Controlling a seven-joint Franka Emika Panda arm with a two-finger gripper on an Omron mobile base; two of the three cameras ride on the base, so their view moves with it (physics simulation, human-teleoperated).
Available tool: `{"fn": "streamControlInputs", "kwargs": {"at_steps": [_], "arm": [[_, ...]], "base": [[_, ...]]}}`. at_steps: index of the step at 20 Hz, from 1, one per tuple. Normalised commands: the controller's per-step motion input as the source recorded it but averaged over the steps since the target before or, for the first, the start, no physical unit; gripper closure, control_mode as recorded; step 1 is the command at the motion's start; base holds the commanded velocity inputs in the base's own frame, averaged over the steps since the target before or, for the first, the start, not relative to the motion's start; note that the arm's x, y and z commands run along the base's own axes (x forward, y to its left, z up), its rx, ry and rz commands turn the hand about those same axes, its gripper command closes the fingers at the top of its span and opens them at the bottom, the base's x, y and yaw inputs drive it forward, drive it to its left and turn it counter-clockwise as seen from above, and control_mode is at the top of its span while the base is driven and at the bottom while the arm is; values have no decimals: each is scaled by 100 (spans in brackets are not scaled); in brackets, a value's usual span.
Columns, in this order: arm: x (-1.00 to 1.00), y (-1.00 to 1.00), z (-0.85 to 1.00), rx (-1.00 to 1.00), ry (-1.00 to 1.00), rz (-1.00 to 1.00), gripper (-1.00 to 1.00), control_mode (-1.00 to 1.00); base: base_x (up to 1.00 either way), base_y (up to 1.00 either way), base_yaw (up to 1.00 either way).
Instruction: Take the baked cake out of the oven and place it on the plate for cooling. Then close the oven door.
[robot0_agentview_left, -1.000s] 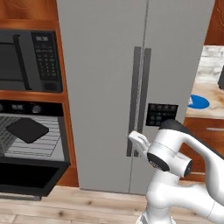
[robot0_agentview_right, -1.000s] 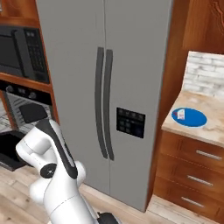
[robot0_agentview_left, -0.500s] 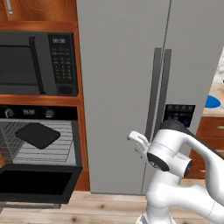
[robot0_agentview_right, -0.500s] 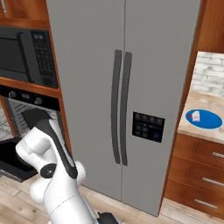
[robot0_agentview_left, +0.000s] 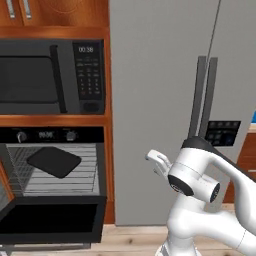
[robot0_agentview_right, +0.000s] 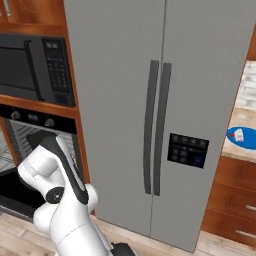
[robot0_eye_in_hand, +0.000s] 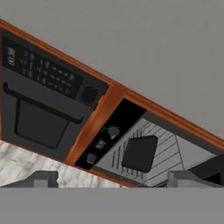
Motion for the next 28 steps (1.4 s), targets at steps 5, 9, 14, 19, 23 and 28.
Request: {"fn": "streamControlInputs", "kwargs": {"at_steps": [5,9,14,19,23,28], "arm": [[0,0,0,0,0,0,-100,100],[0,0,0,0,0,0,-100,100],[0,0,0,0,0,0,-100,100],[4,6,3,-3,3,-1,-100,-100],[6,26,13,-9,25,0,-100,-100],[-15,11,14,0,38,0,-100,-100]], "base": [[42,45,-17],[31,38,-13],[26,30,-10],[19,22,-6],[0,0,0],[0,0,0]]}}
